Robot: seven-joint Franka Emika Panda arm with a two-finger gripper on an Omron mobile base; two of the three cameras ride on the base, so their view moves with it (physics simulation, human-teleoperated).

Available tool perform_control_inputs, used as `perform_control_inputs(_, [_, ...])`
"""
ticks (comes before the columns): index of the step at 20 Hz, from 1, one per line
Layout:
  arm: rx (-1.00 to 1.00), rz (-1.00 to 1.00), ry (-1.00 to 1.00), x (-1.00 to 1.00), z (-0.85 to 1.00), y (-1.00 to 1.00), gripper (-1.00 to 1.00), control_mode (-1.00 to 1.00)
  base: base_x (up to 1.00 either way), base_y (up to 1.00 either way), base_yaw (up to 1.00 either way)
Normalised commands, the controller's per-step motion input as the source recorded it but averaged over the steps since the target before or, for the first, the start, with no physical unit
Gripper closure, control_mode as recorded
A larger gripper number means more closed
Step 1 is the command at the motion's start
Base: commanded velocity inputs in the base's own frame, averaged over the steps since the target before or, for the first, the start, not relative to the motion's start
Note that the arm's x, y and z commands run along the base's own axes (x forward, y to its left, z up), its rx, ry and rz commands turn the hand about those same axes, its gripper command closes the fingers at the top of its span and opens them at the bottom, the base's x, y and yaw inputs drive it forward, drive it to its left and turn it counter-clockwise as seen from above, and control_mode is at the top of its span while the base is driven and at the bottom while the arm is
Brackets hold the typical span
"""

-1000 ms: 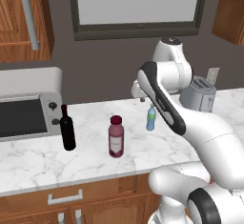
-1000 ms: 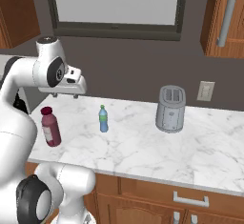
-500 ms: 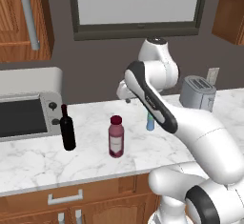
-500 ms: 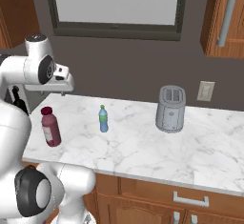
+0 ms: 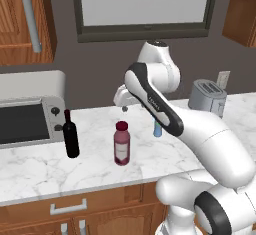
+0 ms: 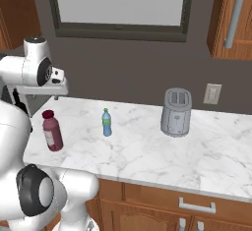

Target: Place the drinks on the dining counter in a tight cluster.

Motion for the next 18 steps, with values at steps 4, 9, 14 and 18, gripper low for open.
perform_control_inputs(4, [-0.09, 0.00, 0.19, 0.17, 0.00, 0.25, -1.00, -1.00, 0.00, 0.00, 0.00])
perform_control_inputs(9, [0.00, 0.00, 0.03, 0.06, 0.00, 0.04, -1.00, -1.00, 0.00, 0.00, 0.00])
perform_control_inputs(14, [-0.01, 0.00, 0.26, 0.28, -0.02, 0.05, -1.00, -1.00, 0.00, 0.00, 0.00])
perform_control_inputs(18, [0.00, 0.00, 0.03, 0.00, -0.44, 0.00, -1.00, -1.00, 0.00, 0.00, 0.00])
